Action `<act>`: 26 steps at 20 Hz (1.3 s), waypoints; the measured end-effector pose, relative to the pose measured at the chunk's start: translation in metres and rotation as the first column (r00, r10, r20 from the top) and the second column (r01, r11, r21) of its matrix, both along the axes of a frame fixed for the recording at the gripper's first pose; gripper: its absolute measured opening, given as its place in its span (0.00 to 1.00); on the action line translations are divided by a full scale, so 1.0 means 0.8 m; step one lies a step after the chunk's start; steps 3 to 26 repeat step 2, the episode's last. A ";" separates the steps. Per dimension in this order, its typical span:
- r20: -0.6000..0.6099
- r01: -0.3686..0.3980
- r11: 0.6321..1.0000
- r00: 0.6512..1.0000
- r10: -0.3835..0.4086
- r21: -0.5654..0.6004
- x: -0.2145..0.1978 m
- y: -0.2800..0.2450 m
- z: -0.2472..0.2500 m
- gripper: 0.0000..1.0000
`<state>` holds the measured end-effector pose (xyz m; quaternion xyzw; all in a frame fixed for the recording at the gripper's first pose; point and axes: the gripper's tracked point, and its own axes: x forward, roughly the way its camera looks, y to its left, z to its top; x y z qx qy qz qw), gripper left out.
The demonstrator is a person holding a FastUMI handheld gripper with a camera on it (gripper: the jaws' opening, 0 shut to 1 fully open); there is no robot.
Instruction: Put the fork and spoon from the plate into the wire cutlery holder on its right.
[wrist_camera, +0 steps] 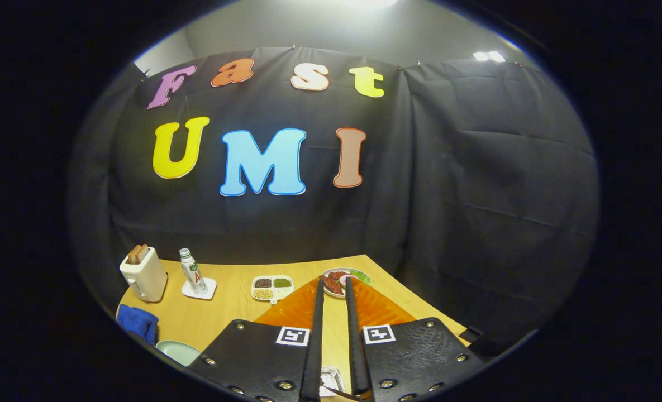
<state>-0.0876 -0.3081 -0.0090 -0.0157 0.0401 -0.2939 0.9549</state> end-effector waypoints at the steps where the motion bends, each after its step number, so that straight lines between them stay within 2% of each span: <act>1: -0.002 0.001 1.000 1.000 -0.001 -0.001 0.000 -0.003 0.000 0.21; 26: -0.004 0.004 1.000 1.000 -0.004 -0.002 -0.002 -0.006 0.002 0.21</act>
